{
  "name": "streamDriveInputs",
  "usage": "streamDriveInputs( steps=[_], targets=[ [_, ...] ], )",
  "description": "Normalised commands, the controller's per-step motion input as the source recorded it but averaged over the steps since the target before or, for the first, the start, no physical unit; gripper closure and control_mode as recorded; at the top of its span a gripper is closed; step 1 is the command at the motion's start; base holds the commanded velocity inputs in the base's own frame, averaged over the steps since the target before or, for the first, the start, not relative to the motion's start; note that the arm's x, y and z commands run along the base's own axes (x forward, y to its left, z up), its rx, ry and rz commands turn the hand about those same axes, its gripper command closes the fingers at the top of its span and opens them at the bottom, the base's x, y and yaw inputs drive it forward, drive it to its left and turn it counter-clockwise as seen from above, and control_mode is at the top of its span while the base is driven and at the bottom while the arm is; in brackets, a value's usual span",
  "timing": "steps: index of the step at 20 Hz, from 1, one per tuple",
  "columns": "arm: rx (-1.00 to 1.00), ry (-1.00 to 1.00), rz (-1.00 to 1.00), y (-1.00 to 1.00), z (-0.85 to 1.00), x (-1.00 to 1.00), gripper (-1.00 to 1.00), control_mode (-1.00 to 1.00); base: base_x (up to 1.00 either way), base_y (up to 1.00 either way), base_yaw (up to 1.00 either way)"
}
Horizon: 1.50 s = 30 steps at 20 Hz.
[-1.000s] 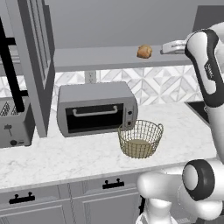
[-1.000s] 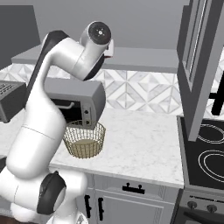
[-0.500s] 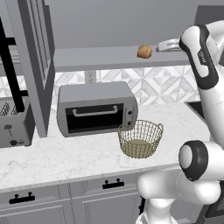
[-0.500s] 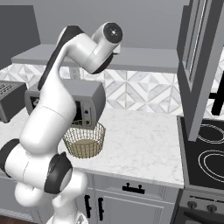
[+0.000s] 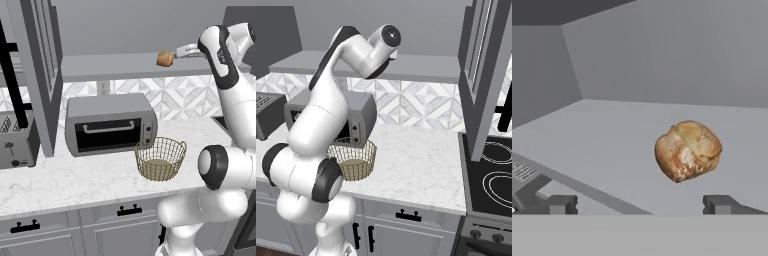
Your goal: Open the cabinet, pick up the bread from the cabinet and place it in the basket. Then move the basket to the dining counter.
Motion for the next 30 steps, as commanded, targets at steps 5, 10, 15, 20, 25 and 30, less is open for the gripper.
streamDriveInputs(
  steps=[5,10,15,20,25,30],
  targets=[
    [-0.04,0.0,0.0,0.0,-0.15,0.3,-1.0,-1.0,0.0,0.0,0.0],
    [-0.01,0.0,0.0,0.0,-0.01,0.36,-1.0,-1.0,0.0,0.0,0.0],
    [0.0,0.02,0.0,0.0,-0.04,0.4,-1.0,-1.0,0.0,0.0,0.0],
    [0.0,0.03,0.0,0.0,-0.09,0.33,-1.0,-1.0,0.0,0.0,0.0],
    [0.0,0.08,0.0,-0.02,-0.12,0.29,-1.0,-1.0,0.0,0.0,0.0],
    [0.0,0.05,0.01,0.0,-0.1,0.25,-1.0,-1.0,0.0,0.0,0.0]
  ],
)
